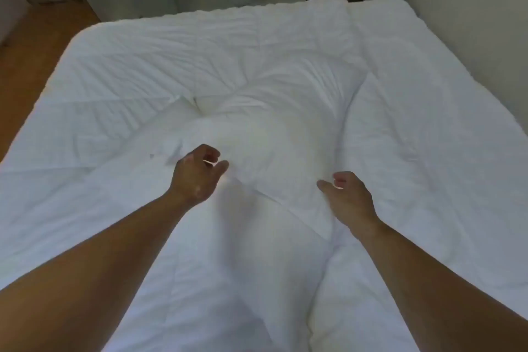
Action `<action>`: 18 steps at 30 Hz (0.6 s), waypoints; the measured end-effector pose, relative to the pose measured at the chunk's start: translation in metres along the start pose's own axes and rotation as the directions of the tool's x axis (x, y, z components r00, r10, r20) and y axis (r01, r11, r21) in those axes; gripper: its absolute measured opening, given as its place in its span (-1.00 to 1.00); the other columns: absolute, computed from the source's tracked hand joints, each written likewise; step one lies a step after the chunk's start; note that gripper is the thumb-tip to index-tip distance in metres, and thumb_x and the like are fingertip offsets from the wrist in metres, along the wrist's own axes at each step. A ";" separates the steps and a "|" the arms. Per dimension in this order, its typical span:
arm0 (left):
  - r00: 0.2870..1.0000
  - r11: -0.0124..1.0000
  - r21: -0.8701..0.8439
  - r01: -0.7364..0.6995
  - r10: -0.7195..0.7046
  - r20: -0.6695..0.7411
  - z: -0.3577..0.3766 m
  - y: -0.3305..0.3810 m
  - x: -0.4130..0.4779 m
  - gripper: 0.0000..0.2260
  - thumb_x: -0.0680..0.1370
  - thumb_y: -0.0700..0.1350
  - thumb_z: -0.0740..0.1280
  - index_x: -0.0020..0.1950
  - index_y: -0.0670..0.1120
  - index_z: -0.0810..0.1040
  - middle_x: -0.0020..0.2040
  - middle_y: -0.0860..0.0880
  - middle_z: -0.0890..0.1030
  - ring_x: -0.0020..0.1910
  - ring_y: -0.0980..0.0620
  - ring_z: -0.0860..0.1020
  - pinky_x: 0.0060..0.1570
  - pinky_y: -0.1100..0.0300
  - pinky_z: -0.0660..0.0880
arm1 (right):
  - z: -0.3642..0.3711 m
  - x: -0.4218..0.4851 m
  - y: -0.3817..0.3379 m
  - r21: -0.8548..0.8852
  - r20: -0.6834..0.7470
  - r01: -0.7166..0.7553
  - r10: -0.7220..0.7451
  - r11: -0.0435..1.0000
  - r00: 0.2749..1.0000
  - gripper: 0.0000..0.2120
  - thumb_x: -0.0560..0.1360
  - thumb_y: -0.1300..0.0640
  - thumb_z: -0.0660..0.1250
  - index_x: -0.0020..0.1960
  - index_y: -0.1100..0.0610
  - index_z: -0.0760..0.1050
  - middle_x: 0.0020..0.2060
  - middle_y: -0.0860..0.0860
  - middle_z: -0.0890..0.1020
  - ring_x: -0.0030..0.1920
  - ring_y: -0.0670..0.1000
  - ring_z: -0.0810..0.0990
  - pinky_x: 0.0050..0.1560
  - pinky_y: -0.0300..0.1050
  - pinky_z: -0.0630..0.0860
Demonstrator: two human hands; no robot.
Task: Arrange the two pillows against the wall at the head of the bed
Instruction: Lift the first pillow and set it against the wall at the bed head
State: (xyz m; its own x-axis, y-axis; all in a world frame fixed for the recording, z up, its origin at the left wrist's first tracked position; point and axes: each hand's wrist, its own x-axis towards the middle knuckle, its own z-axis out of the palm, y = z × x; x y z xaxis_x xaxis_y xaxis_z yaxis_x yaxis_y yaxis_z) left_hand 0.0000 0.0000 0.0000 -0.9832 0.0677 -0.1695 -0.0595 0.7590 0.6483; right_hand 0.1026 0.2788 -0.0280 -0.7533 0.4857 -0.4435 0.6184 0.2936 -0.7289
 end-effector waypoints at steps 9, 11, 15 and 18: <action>1.000 0.904 0.428 0.019 -0.007 -0.030 0.004 0.004 0.118 -0.43 0.48 0.29 0.29 0.38 0.00 0.48 0.38 -0.16 0.45 0.36 -0.24 0.41 0.28 -0.12 0.34 | 0.031 0.060 -0.005 0.143 0.061 -0.124 0.116 0.982 0.991 -0.11 0.40 -0.37 0.36 0.58 0.01 0.20 0.46 -0.02 0.43 0.41 0.10 0.44 0.40 0.06 0.38; 0.996 0.892 0.446 0.072 -0.088 0.015 0.008 0.000 0.131 -0.31 0.44 0.41 0.19 0.45 0.04 0.40 0.41 -0.16 0.43 0.38 -0.25 0.40 0.28 -0.15 0.34 | 0.036 0.068 -0.001 0.200 0.065 -0.128 0.117 0.971 0.991 -0.05 0.33 -0.42 0.38 0.58 -0.04 0.18 0.45 -0.06 0.43 0.40 0.08 0.44 0.40 0.06 0.38; 0.977 0.901 0.407 0.148 -0.197 0.080 0.014 -0.007 0.151 -0.09 0.29 0.59 0.03 0.50 0.09 0.33 0.41 -0.16 0.47 0.39 -0.26 0.42 0.30 -0.15 0.34 | 0.045 0.082 0.004 0.298 0.070 -0.164 0.149 0.941 0.986 0.14 0.11 -0.54 0.43 0.57 -0.14 0.17 0.39 -0.15 0.46 0.37 0.06 0.47 0.38 0.12 0.41; 0.955 0.934 0.303 0.190 -0.247 0.163 0.017 -0.011 0.158 -0.04 0.29 0.60 0.09 0.55 0.07 0.27 0.50 -0.11 0.42 0.45 -0.24 0.38 0.35 -0.12 0.32 | 0.051 0.090 0.005 0.355 0.079 -0.182 0.164 0.917 0.983 0.18 -0.01 -0.56 0.48 0.52 -0.22 0.21 0.32 -0.18 0.52 0.30 0.04 0.53 0.33 0.13 0.46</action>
State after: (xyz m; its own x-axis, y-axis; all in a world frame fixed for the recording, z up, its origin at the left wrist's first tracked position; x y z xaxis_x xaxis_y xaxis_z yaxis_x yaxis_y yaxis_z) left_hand -0.1521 0.0137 -0.0470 -0.8965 -0.0171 -0.4428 -0.1896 0.9179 0.3485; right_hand 0.0269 0.2820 -0.0982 -0.6568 0.4604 -0.5972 0.6247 -0.1113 -0.7729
